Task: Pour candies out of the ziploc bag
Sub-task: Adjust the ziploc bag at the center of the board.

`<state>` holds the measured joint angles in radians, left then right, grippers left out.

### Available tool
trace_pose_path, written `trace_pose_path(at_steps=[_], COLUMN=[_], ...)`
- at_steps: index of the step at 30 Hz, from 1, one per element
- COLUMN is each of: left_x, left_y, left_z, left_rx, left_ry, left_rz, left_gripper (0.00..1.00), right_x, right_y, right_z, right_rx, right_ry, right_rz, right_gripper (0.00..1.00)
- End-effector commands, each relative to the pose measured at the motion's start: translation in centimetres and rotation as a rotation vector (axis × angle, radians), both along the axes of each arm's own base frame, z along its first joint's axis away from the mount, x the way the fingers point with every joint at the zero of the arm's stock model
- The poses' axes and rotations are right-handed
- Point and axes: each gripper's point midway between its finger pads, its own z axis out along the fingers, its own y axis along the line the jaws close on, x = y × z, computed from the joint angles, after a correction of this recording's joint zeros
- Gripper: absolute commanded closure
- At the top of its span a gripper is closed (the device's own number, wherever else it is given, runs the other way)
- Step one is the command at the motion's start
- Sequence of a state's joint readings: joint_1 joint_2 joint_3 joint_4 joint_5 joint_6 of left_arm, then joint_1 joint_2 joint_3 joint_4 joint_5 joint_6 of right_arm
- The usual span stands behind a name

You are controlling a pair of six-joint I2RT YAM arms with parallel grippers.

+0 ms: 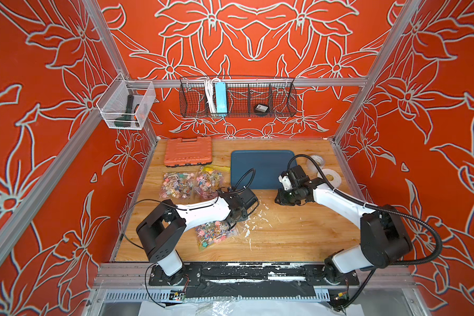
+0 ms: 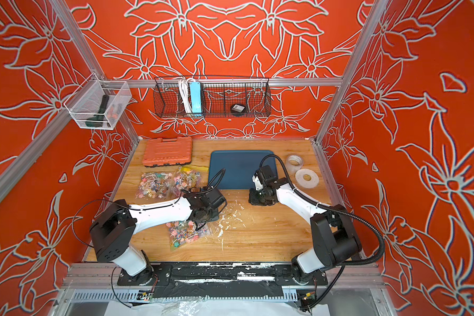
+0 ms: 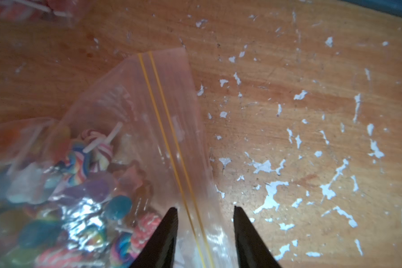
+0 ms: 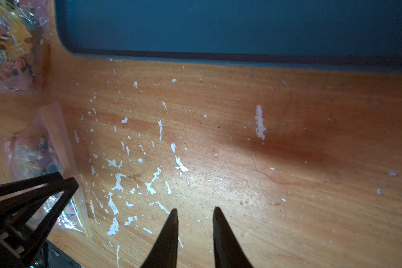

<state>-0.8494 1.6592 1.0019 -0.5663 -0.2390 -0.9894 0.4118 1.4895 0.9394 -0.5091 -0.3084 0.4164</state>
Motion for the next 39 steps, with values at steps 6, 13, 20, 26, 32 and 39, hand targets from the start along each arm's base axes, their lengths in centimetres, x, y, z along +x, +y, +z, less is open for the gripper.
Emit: trace_pose_path(at_steps=[6,13,20,26,32,39], left_x=[-0.6,-0.7,-0.9,-0.8,-1.9,-7.7], left_y=[0.5,0.7,1.1,0.8,3.6,10.0], left_z=[-0.8,0.3,-0.3,-0.2,3.7,4.2], left_rx=[0.081,0.094,0.106,0.111,0.145,0.120], left_ry=[0.015,-0.010,-0.005,0.000,-0.047,0.021], left_rz=[0.005,-0.001,0.000,-0.011,0.053,0.187], left_gripper=[0.72,0.75,0.81,0.75,0.76,0.81], right_x=[-0.3,-0.2,-0.2,-0.2,-0.4,-3.0], right_y=[0.0,-0.1,-0.1,-0.1,0.3,5.6], right_z=[1.1,1.2,1.2,1.2,1.3,2.4], right_rx=[0.006,-0.005,-0.010,-0.009,0.006,0.094], right_ry=[-0.024,-0.030,-0.028,-0.026,-0.023,0.009], right_rz=[0.006,0.008,0.011,0.017,0.038,0.239], right_gripper=[0.73,0.73,0.73,0.73,0.73,0.72])
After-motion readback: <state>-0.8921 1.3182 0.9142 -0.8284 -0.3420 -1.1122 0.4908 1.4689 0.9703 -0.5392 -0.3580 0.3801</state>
